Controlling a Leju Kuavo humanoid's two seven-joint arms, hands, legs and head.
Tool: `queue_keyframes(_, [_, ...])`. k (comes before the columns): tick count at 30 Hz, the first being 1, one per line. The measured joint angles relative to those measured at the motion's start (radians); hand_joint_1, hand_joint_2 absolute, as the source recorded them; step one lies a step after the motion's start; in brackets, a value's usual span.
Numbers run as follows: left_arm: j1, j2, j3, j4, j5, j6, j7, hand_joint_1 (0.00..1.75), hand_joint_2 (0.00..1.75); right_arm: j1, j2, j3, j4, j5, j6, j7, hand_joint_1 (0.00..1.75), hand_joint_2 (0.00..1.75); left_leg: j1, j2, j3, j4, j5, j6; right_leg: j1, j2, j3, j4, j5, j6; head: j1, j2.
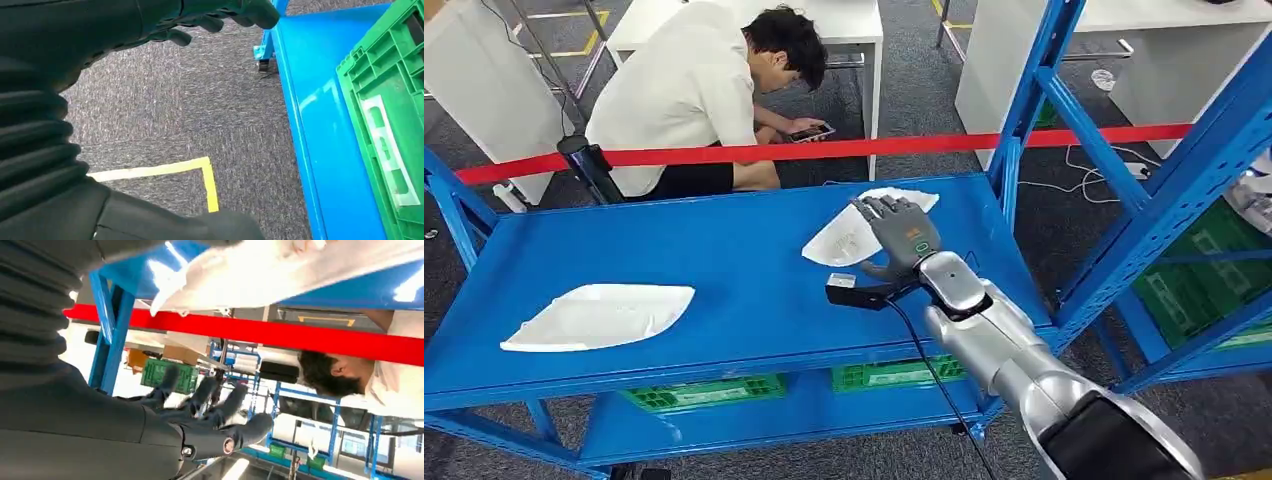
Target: Take the parts from the cabinet and place them on the table.
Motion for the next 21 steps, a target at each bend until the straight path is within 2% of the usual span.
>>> queue_keyframes(18, [0.005,-0.004,0.000,0.000,-0.022,-0.017,0.043,0.00,0.00,0.041,-0.036,-0.002,0.083,-0.008,0.069,0.026,0.00,1.75,0.000,0.000,-0.001,0.000,0.000,0.000,-0.001,0.000,-0.001,0.000,0.000,0.000,0.000,0.000])
queue_keyframes(21, [0.004,-0.005,-0.001,0.000,-0.024,-0.019,0.049,0.00,0.00,0.043,-0.040,-0.002,0.097,-0.006,0.100,0.027,0.00,1.75,0.000,0.000,-0.001,0.000,0.000,0.000,-0.001,0.000,-0.001,0.000,0.000,0.000,0.000,0.000])
